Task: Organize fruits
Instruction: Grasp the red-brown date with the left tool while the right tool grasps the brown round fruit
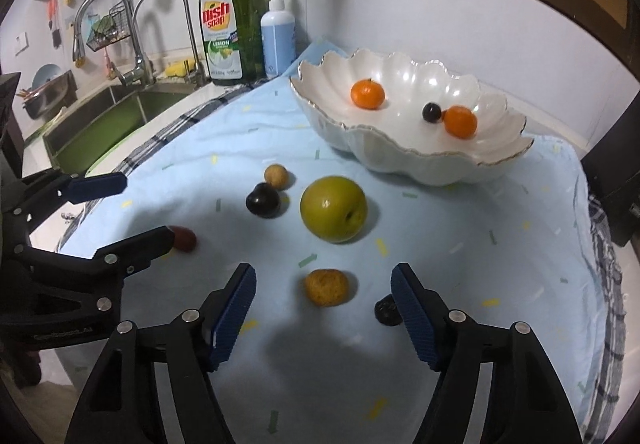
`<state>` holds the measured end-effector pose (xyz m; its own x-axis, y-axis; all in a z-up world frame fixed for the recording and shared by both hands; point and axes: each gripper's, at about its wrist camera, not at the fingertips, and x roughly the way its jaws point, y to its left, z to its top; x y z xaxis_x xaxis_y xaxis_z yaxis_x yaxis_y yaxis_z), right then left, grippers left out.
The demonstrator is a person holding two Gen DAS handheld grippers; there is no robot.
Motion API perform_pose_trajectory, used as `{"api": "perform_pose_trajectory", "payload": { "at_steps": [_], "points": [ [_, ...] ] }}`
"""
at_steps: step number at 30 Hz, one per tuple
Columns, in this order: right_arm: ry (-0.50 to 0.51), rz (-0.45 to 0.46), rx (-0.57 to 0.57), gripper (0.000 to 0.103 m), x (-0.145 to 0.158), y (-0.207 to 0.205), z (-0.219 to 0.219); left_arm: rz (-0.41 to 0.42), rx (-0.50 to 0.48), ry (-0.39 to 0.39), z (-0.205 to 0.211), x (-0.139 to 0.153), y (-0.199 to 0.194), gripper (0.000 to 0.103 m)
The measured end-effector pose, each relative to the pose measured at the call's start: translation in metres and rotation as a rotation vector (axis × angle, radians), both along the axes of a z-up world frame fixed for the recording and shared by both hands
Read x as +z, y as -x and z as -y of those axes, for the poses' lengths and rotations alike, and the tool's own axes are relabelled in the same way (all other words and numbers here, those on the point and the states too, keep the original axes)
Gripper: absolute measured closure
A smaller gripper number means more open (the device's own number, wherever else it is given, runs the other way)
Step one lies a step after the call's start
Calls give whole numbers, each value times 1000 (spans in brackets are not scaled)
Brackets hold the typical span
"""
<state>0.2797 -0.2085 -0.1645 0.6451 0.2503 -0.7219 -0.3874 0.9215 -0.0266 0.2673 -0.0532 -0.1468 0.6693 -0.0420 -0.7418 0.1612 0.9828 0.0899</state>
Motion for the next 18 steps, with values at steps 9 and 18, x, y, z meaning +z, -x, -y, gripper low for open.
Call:
{"api": "perform_pose_trajectory", "payload": {
  "at_steps": [9,18],
  "points": [
    [1,-52,-1,40,-13,-7,0,-63,-9,27,1,-16,-9,45],
    [-10,-97,-6,49,-23,-14,1,-102,-24,40,2,-25,-16,57]
  ]
}}
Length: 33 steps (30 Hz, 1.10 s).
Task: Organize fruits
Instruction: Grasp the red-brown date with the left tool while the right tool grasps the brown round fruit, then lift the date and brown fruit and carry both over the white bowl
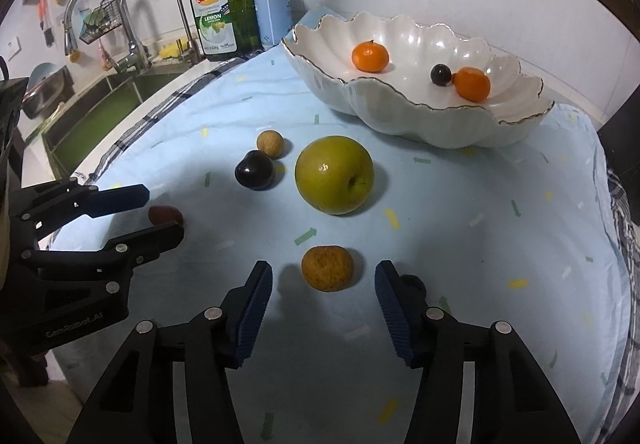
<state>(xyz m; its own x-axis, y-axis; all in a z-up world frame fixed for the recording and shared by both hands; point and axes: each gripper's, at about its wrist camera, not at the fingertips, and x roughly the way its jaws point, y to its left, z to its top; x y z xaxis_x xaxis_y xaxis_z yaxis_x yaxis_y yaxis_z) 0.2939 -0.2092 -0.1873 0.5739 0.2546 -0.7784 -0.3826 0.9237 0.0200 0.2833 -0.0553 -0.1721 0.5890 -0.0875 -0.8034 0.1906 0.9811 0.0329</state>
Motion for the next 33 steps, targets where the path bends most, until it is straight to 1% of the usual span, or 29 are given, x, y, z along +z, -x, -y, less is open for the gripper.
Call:
{"api": "perform_pose_trajectory", "payload": {
  "at_steps": [7,11,16,27,33],
  "points": [
    [-4,-23,5,59,-6,-4,-2,-18,5,4,-1,-4,-3,67],
    [-2,-25,3,67,-7,-5,-1,-18,11,1,-1,-5,-4,73],
    [2,-21,1,74,-6,-5,-1,-12,13,1,-2,-5,-4,74],
    [-11,3,11,74,1,-2,-1,25,13,-3,-1,3,0,75],
    [-21,29,11,74,9,2,0,61,11,-3,0,13,3,75]
  ]
}}
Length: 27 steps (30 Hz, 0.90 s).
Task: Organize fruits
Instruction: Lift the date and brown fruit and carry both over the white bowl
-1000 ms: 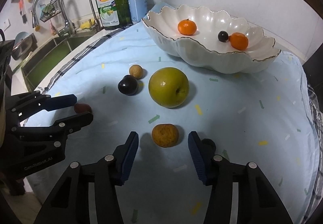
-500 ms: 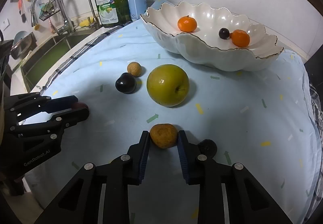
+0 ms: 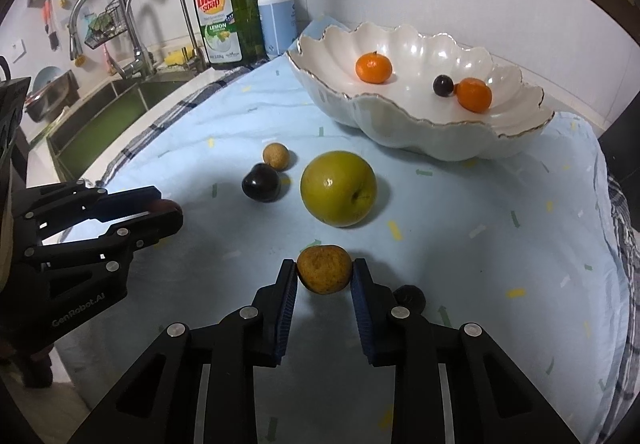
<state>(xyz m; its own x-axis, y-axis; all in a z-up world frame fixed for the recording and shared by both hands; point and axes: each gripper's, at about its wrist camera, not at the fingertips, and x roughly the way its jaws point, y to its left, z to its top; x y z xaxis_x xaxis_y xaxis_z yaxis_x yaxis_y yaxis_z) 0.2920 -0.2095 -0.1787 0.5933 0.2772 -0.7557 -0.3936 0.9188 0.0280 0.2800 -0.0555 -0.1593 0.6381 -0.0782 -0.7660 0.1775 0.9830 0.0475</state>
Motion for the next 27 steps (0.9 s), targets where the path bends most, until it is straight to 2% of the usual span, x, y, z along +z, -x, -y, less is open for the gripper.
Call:
{"api": "perform_pose_trajectory", "payload": {
  "at_steps": [15,27],
  "points": [
    [-58,122,9,74,46,13,6,151,-30,28,9,48,6,75],
    [-83,262,-22,74,84,15,16,273,-57,28,16,84,5,75]
  ]
}}
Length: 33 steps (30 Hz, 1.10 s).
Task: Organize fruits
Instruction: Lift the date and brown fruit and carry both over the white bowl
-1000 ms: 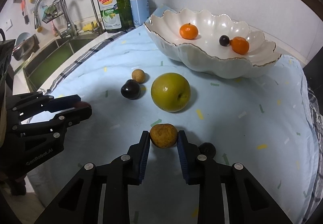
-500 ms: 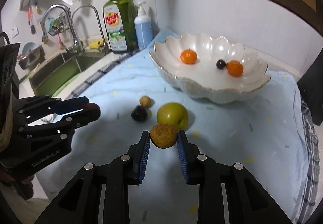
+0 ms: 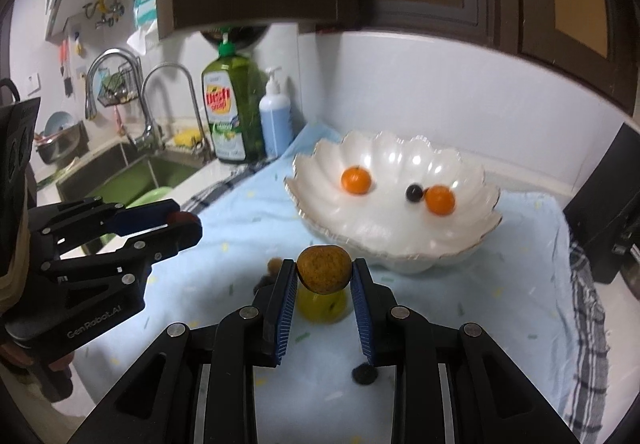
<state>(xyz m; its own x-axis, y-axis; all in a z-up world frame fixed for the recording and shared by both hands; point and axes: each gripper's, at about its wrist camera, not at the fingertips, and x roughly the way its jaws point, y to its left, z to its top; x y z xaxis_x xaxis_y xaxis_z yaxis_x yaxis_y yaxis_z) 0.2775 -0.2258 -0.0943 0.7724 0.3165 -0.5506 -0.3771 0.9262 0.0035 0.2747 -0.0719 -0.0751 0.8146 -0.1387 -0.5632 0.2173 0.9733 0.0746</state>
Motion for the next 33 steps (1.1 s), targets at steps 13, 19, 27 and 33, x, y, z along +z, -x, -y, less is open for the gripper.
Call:
{"api": "perform_pose_trajectory", "payload": {
  "at_steps": [13,19,27,33],
  "points": [
    [-32,127,-61,74,36,-12,17,123,-17,6,11,37,-15,75],
    [-43,145,-92,74,45,-27,24,160,-29,2,18,49,-32,75],
    [-51,148,-115,74,50,-48,30,183,-46,3,27,60,-57,75],
    [-49,141,-127,74,51,-65,32,141,-60,17,35,55,-85,75]
  ]
}}
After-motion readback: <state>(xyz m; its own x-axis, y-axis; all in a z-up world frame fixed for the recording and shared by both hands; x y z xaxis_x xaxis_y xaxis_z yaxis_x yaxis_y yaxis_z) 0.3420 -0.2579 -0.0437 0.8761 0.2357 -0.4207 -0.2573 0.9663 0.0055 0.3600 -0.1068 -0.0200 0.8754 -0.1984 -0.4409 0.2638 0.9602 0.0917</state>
